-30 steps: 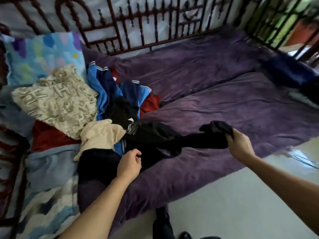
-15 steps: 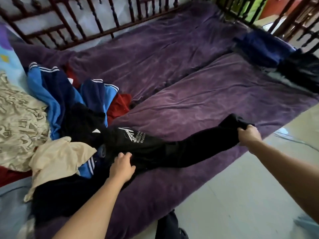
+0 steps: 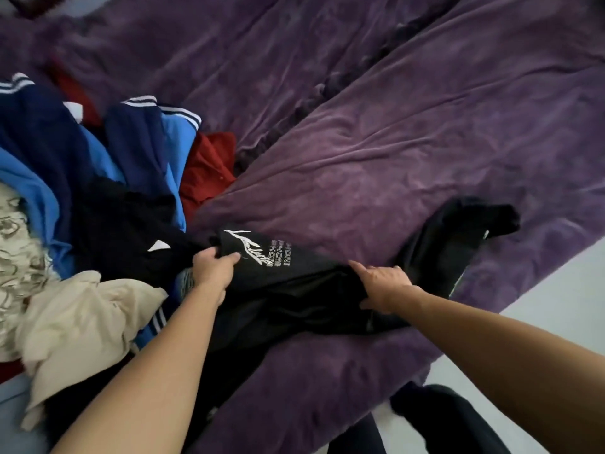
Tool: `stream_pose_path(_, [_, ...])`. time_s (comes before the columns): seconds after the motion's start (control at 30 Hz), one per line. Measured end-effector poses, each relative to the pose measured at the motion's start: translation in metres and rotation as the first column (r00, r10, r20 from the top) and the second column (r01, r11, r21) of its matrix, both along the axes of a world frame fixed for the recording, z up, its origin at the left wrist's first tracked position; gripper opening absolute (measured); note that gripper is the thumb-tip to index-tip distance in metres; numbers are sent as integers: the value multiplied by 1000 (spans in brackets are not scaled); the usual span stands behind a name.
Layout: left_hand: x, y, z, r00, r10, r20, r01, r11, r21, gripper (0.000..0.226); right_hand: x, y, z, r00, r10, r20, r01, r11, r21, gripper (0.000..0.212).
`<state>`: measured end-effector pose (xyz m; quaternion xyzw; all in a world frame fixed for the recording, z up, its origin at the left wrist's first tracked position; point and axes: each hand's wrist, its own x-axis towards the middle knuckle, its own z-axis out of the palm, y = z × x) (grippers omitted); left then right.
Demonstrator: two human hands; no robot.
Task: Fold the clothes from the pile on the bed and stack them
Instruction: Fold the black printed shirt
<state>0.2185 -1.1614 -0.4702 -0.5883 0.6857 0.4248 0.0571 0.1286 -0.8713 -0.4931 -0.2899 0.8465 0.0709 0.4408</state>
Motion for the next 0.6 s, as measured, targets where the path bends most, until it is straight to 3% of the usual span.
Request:
stream_pose_path(0.1, [-24,6,28,972,-234,-1,228,949,-218,14,4,17,7,997,-74,-33,70,993,-95,45])
stream_pose_path(0.3, [-132,39,96,896,-432,-106,386,873,-299,21,-91,90,67,892,-403,-207,321,884,-339,28])
stream_pose_path(0.47, [-244,142,123,893,-413,-180,391,909,-143,14,-204,169,79,666,-731,-148,647,665,-374,27])
stream_pose_path(0.6, [-336,230,125,888,-335,-316,369,928,53,5,-269,252,71,598,-780,-183,710,622,-330,26])
